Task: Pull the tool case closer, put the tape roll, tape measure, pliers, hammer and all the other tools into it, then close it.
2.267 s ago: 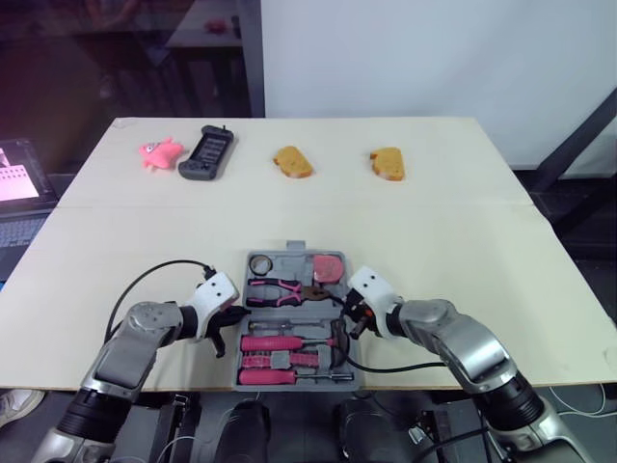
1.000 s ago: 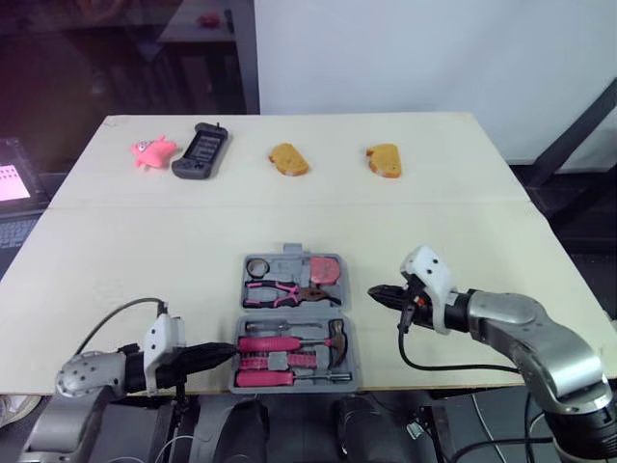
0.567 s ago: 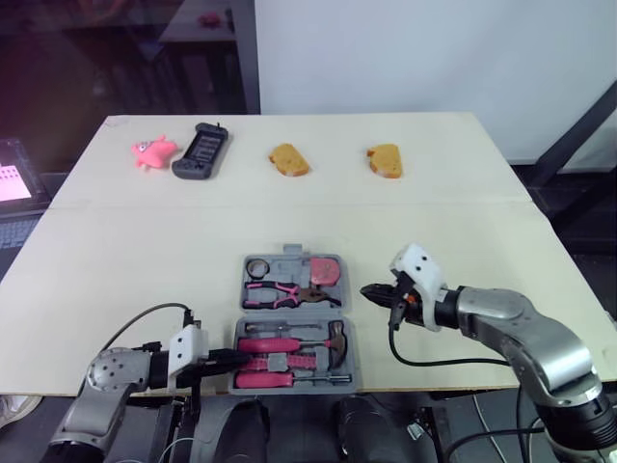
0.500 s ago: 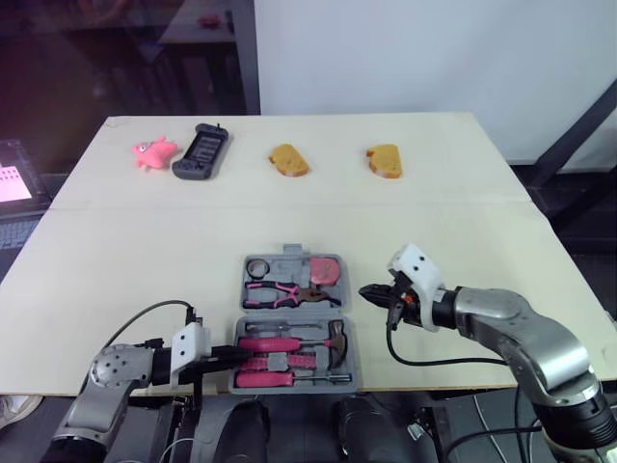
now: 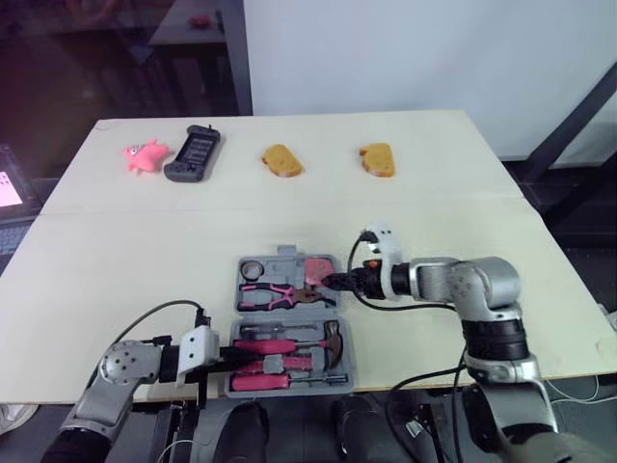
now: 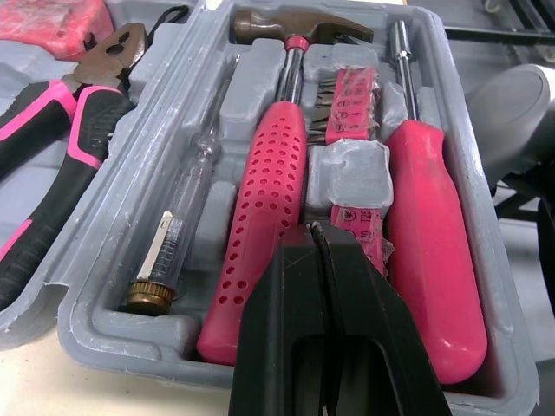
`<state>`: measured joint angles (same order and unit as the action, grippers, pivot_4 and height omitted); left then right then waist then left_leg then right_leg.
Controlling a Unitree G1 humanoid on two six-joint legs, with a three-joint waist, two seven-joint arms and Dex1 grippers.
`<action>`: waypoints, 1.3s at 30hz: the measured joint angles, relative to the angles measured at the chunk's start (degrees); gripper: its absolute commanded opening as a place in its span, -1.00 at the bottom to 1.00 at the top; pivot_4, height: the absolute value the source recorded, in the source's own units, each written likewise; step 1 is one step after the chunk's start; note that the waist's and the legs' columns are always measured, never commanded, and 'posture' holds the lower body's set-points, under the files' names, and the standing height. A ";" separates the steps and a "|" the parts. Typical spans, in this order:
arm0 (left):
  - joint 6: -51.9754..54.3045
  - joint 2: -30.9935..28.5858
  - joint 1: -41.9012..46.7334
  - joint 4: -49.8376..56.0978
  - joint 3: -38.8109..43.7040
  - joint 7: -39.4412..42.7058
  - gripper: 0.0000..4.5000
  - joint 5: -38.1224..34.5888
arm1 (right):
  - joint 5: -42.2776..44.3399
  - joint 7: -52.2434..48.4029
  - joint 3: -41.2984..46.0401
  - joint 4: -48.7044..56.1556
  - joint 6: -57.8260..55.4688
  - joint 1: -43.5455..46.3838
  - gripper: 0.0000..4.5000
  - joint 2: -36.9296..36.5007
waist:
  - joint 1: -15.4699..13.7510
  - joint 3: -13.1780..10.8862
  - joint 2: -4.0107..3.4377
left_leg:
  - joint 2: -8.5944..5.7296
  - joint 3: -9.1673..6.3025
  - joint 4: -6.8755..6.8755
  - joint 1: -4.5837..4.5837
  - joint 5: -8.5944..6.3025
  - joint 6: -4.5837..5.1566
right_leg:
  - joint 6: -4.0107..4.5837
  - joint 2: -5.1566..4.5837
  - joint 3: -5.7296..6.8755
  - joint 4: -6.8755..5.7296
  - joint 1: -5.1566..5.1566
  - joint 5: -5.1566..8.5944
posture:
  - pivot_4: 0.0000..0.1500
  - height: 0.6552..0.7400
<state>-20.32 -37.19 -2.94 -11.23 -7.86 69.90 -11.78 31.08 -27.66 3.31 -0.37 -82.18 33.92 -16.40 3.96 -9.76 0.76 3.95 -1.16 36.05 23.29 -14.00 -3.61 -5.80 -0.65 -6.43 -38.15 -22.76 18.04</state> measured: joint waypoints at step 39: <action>28.06 -14.05 -19.07 14.87 22.89 1.45 -1.00 -21.42 | 18.52 -6.65 10.30 7.58 -4.84 -2.30 0.99 1.86 | 1.76 -0.20 -0.18 | 0.03 -0.04 -0.51 0.34 -0.01 0.01 | 0.05 0.04 0.03 -0.02 -0.59 0.20 | 1.00 1.00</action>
<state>7.74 -51.24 -22.00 3.64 15.04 71.35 -33.21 49.60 -34.32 13.62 7.21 -87.03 31.62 -14.54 5.72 -9.97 0.58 3.98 -1.20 35.54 23.63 -14.00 -3.60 -5.75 -0.62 -6.40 -38.17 -23.35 18.23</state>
